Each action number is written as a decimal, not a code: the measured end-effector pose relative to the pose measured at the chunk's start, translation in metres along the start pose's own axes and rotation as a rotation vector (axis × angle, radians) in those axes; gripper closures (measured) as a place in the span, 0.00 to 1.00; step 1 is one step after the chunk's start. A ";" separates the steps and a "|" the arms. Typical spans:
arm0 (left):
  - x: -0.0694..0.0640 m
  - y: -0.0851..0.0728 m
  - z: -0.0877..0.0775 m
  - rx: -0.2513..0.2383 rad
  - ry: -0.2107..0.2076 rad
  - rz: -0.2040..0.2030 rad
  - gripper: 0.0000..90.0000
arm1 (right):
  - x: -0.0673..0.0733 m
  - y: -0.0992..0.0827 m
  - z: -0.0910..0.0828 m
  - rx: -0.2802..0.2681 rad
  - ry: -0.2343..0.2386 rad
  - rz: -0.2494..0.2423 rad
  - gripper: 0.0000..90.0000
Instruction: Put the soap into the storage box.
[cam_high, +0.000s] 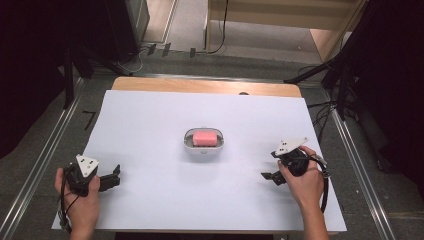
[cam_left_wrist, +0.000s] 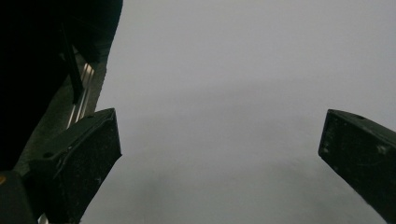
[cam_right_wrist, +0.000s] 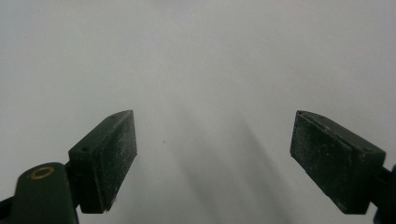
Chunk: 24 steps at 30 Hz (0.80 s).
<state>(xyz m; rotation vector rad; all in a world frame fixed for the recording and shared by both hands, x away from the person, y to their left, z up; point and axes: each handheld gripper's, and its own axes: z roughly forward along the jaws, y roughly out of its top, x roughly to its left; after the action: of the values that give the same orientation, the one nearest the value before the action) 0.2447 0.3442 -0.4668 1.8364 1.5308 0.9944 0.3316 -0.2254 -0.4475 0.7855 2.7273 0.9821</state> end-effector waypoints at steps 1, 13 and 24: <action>0.000 0.000 0.000 0.001 0.000 0.000 0.00 | 0.000 -0.003 -0.001 0.000 -0.001 0.006 0.17; 0.000 0.000 0.000 -0.001 0.001 -0.002 0.00 | 0.000 -0.040 -0.009 -0.043 -0.016 0.076 0.18; 0.000 0.000 0.000 0.000 0.002 0.000 0.00 | 0.003 -0.075 -0.019 -0.121 -0.036 0.146 0.19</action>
<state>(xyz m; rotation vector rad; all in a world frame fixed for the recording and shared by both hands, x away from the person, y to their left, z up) 0.2448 0.3439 -0.4669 1.8360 1.5320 0.9968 0.2913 -0.2833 -0.4793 0.9812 2.5817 1.1379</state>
